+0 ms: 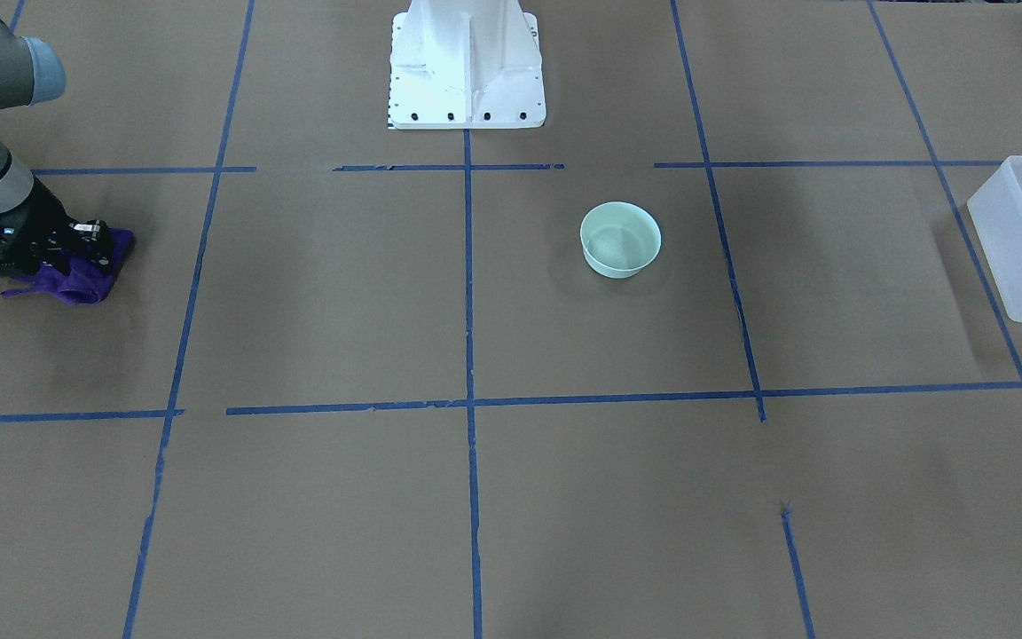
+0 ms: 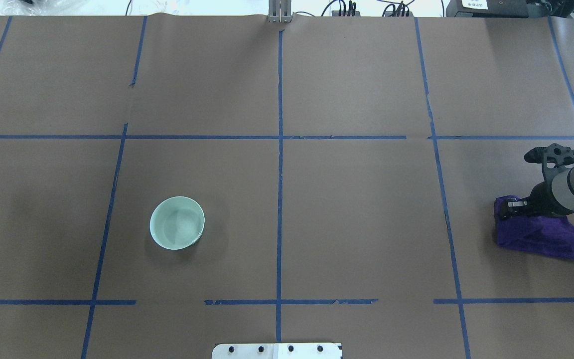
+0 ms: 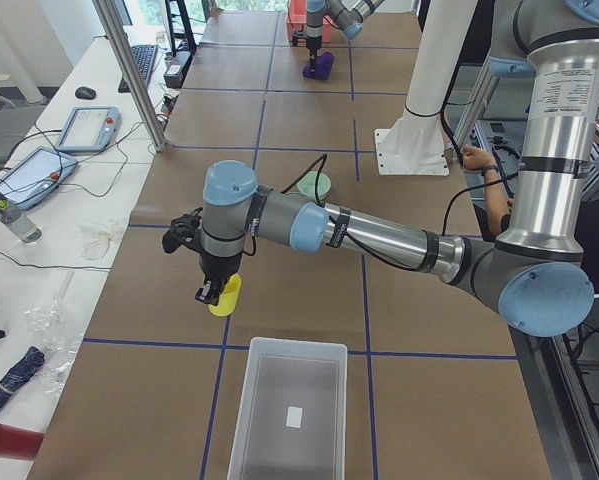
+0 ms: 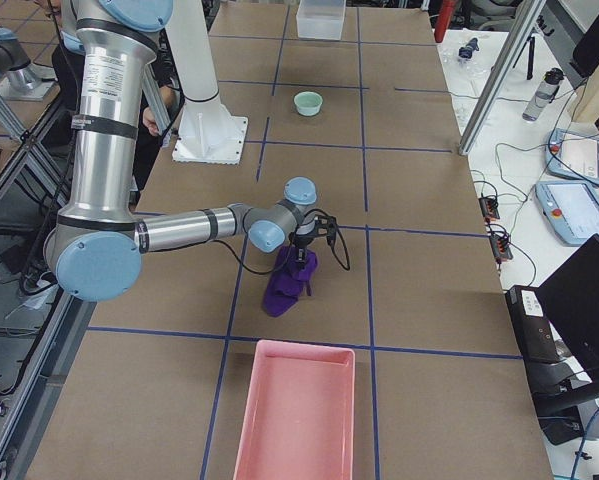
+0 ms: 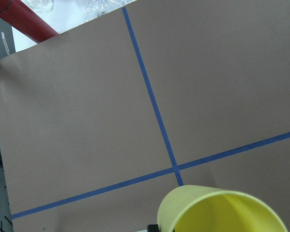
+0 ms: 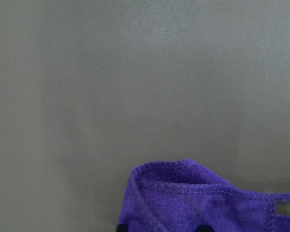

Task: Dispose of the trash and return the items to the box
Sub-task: 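Carry the cup to the clear bin while the right gripper grasps the purple cloth, then lower the cup into the clear bin while the right gripper lifts the cloth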

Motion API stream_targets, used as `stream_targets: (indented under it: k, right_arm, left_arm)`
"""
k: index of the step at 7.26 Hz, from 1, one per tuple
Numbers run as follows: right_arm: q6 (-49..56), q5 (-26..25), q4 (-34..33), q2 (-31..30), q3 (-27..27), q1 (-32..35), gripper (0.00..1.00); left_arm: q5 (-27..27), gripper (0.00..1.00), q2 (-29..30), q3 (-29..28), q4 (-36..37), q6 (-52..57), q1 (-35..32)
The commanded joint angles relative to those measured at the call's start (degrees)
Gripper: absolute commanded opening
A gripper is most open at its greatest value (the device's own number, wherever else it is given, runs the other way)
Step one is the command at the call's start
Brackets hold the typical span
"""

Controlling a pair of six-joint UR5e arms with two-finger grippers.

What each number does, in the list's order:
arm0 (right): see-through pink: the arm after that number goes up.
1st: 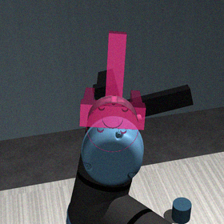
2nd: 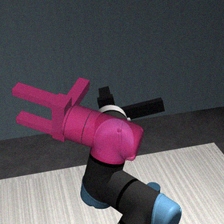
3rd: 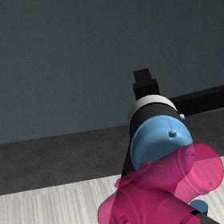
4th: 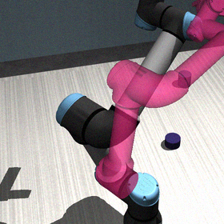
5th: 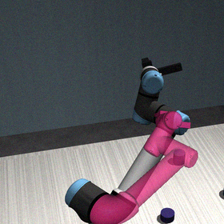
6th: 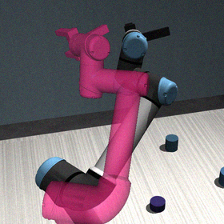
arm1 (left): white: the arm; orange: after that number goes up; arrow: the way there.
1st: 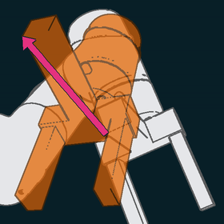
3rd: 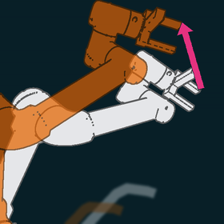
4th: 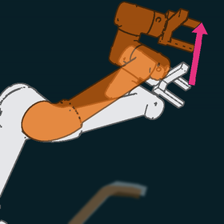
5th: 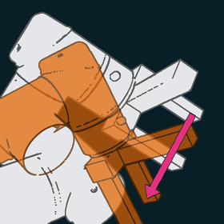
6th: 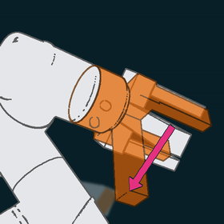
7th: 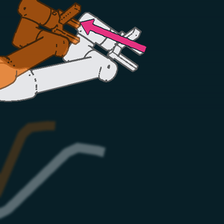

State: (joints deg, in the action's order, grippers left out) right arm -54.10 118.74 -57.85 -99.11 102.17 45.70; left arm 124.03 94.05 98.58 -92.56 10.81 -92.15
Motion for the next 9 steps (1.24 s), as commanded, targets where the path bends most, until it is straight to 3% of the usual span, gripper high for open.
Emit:
stream_targets:
  k: [1, 2, 5, 7, 9]
  right_arm:
    - [0.1, 0.4, 0.3, -0.4, 0.8, 0.7, 0.00]
    - [0.2, 1.3, 0.1, -1.2, 2.7, 2.0, 0.00]
    - [0.1, 12.5, -2.0, -1.6, 8.7, 13.6, 0.00]
    - [0.1, 15.7, -14.2, -1.0, 17.2, 18.7, 0.00]
    - [0.2, 16.3, -19.1, -0.8, 22.1, 21.2, 0.00]
  left_arm:
    - [0.0, 0.00, 0.0, -3.4, -0.4, 2.2, -0.8]
    - [0.0, 0.00, -0.4, -4.9, -1.4, 2.7, -1.5]
    - [0.6, 0.00, -1.4, -7.4, -1.3, 4.0, -2.2]
    - [0.8, 0.00, -6.1, -7.8, -1.9, 3.9, -2.2]
    - [6.1, 0.00, -11.5, -8.7, -6.8, 3.1, -2.2]
